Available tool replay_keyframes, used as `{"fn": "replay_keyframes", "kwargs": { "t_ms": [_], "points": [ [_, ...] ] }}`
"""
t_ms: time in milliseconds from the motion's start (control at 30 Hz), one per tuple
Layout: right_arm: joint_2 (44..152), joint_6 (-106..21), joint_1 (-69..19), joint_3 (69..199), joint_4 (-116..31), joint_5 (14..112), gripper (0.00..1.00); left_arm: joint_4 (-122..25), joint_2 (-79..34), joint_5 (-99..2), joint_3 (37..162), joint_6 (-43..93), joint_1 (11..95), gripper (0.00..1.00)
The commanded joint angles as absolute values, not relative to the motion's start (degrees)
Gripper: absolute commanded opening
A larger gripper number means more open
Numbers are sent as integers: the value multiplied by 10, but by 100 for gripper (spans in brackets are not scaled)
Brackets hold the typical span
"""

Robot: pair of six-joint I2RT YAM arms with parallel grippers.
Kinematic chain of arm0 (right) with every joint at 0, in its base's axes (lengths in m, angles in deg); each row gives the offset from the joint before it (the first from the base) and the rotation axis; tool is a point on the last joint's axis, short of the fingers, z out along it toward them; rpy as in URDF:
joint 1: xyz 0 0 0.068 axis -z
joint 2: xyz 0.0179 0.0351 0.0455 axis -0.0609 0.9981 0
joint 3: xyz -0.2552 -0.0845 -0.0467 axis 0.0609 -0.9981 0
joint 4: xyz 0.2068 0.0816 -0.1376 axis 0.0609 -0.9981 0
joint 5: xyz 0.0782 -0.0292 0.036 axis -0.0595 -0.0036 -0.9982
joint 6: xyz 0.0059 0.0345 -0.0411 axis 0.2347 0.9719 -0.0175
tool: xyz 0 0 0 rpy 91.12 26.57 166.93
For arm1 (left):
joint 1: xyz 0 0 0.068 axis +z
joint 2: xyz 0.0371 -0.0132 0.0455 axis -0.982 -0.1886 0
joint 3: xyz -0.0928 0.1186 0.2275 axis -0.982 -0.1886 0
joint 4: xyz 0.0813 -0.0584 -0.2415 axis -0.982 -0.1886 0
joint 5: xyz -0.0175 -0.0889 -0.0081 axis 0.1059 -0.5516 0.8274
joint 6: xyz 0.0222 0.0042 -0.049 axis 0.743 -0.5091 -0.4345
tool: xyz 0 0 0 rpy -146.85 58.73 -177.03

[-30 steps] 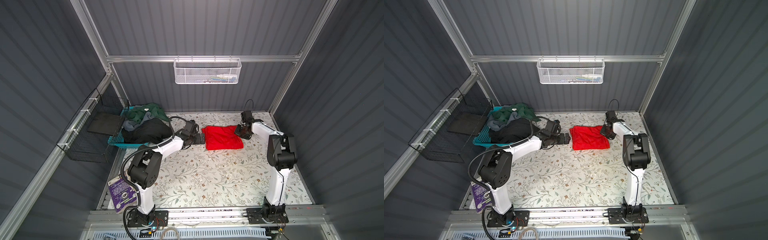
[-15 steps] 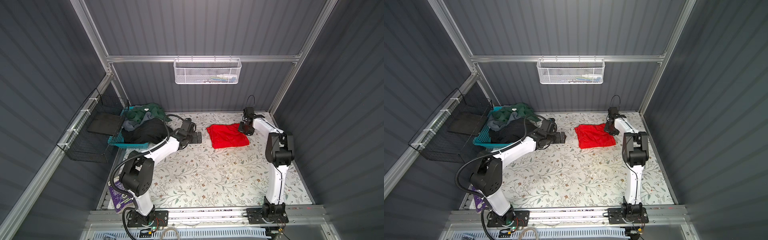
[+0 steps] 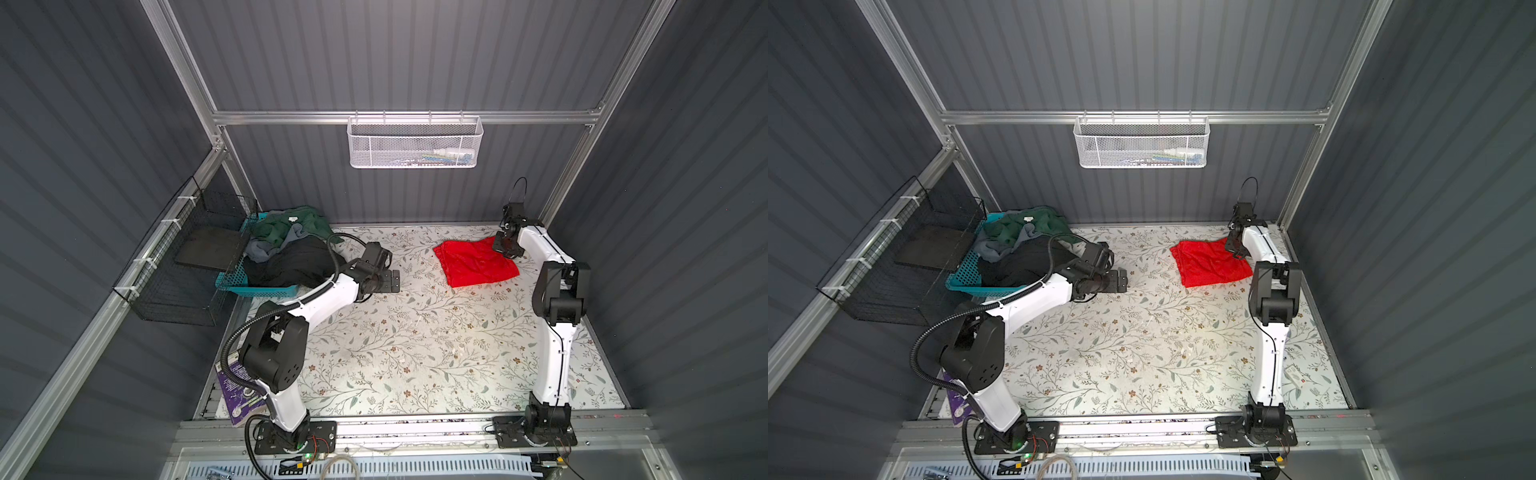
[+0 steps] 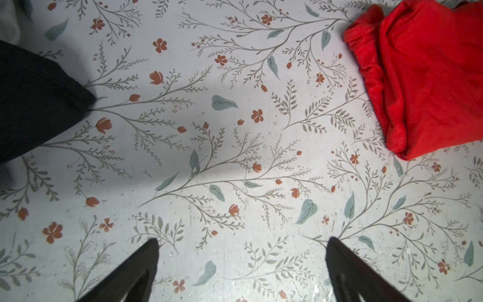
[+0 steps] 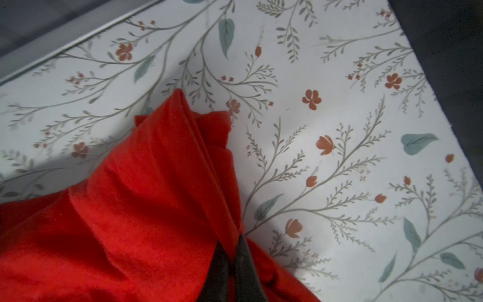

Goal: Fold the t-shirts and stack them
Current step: 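Drag the folded red shirt farther from the robot with the right gripper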

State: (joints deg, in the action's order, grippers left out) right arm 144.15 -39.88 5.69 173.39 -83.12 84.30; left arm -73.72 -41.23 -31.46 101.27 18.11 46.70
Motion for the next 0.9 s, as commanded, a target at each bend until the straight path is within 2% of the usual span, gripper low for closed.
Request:
{"fn": "replay_keyframes", "kwargs": {
  "t_ms": [0, 233, 867],
  "points": [
    [1452, -417, 73, 1765, -853, 864, 0, -768, -401, -302, 1025, 192, 472, 100],
    [1467, -421, 97, 1811, -869, 869, 0, -786, -415, -297, 1042, 187, 472, 100],
    [1459, -424, 141, 1793, -849, 851, 0, -786, -431, -317, 1055, 172, 473, 100]
  ]
}}
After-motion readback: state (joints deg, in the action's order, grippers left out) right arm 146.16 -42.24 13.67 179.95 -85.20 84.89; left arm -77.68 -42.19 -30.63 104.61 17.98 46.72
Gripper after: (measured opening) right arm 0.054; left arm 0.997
